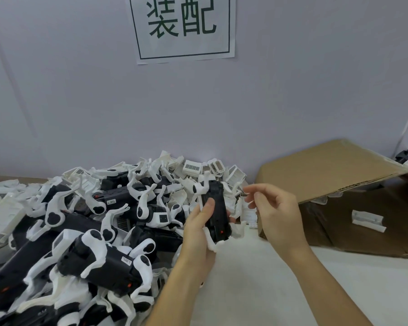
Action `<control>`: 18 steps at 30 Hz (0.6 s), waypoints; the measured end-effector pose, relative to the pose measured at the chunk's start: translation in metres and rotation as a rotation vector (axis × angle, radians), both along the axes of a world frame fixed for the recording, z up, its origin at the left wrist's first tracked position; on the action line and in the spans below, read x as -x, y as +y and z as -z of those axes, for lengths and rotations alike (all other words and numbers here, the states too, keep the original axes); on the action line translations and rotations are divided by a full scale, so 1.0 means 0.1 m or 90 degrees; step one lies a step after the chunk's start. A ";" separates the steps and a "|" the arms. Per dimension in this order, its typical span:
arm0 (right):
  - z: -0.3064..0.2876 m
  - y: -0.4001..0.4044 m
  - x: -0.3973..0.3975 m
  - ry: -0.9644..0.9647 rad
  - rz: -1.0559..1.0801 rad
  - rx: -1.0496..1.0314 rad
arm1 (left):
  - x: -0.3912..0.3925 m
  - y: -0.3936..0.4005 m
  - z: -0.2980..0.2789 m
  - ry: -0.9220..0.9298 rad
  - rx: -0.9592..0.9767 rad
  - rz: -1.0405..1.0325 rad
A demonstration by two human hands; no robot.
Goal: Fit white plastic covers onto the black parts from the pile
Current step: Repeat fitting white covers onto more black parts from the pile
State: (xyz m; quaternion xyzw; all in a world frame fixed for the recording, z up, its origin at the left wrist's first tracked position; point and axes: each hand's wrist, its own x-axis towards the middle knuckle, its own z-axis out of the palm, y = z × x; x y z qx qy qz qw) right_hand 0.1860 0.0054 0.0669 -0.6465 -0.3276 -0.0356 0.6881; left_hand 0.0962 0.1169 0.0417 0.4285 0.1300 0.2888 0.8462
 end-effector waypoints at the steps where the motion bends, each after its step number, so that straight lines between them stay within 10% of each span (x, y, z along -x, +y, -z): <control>1: 0.00 0.00 -0.02 0.006 0.002 0.022 | 0.00 0.00 0.00 0.011 -0.021 -0.005; 18: 0.10 0.05 0.13 -0.356 -0.060 0.371 | -0.11 0.06 0.05 -0.033 0.015 -0.129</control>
